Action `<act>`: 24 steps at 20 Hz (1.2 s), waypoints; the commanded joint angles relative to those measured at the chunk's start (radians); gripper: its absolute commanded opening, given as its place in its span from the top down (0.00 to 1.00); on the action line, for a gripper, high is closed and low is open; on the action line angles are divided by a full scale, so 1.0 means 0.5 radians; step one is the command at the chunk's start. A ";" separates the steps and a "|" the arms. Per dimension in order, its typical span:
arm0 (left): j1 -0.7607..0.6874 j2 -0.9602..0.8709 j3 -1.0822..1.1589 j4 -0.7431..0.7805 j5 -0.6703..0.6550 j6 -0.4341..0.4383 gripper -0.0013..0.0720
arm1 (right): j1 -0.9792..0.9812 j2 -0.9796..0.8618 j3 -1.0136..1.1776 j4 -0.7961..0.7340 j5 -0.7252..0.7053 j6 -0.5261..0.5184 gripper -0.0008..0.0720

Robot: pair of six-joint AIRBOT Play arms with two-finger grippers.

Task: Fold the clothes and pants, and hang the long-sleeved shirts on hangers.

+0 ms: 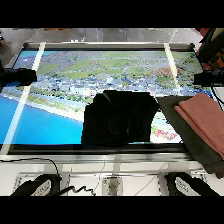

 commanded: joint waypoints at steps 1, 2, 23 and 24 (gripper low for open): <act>0.000 0.001 0.000 0.000 0.001 0.000 0.96 | 0.002 -0.001 0.001 0.000 0.001 0.000 0.94; 0.000 0.001 0.000 0.000 0.001 0.000 0.96 | 0.002 -0.001 0.001 0.000 0.001 0.000 0.94; 0.000 -0.001 0.000 -0.001 0.036 0.005 0.96 | -0.234 -0.201 -0.325 -0.024 0.324 0.141 0.94; 0.000 -0.001 0.000 -0.001 0.037 0.005 0.96 | -0.278 -0.211 -0.505 0.101 0.361 0.100 0.94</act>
